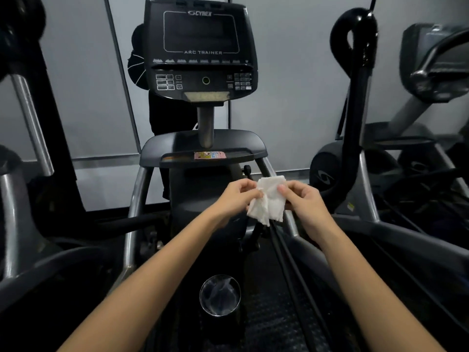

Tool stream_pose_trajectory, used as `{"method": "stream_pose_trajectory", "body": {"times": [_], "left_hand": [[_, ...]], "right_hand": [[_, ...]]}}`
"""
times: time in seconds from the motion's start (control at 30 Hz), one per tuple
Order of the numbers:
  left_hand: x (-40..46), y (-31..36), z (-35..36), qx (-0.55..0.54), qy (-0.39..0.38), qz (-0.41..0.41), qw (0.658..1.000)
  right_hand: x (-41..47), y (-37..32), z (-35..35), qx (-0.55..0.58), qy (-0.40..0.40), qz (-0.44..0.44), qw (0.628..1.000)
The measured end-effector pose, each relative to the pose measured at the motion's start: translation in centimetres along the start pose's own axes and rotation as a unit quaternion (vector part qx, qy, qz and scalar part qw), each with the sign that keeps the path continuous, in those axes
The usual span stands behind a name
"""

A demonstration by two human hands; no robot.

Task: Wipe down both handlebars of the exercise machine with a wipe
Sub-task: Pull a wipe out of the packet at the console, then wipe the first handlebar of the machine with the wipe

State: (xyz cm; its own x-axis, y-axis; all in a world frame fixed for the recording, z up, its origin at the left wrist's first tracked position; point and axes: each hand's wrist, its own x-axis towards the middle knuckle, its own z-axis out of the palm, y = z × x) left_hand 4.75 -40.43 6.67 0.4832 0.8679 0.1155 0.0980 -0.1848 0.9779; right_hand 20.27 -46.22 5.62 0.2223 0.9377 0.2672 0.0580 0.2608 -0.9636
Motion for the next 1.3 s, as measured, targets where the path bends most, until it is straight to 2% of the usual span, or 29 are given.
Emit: {"method": "stream_pose_trajectory", "body": {"times": [0.13,0.33,0.6,0.7,0.8,0.9,0.97,1.17,1.27,1.3], "left_hand": [[-0.5,1.3,2.7,-0.046,-0.068,-0.05,0.995],[0.1,2.9,8.3,-0.031,-0.215,0.032,0.975],[2.8,3.4,14.0,0.006,-0.267,-0.011,0.964],[4.8,4.2,15.8,-0.018,-0.215,0.0,0.976],[6.4,5.6,17.4,-0.072,-0.095,0.043,0.992],[7.6,6.8,18.8,-0.018,0.019,0.117,0.993],[8.7,7.5,19.4,0.026,0.067,0.154,0.985],[13.0,9.1,19.2,0.166,0.155,0.192,0.955],[14.5,9.3,18.8,0.194,0.168,0.199,0.946],[14.9,9.2,18.7,0.197,0.164,0.199,0.946]], "right_hand": [[-2.1,-1.4,-2.5,-0.025,0.021,-0.005,0.999],[-3.4,-4.0,-6.9,-0.147,0.003,-0.065,0.987],[-3.3,-5.7,-16.4,-0.206,0.078,-0.103,0.97],[-2.0,-5.7,-19.4,-0.201,0.121,-0.116,0.965],[-0.2,-5.4,-21.6,-0.19,0.169,-0.125,0.959],[1.7,-5.2,-22.3,-0.196,0.22,-0.148,0.944],[2.6,-5.3,-22.0,-0.199,0.232,-0.172,0.936],[5.2,-4.4,-21.0,-0.295,0.261,-0.2,0.897],[6.1,-3.6,-20.0,-0.418,0.251,-0.218,0.846],[6.3,-3.2,-19.5,-0.429,0.242,-0.229,0.84]]}}
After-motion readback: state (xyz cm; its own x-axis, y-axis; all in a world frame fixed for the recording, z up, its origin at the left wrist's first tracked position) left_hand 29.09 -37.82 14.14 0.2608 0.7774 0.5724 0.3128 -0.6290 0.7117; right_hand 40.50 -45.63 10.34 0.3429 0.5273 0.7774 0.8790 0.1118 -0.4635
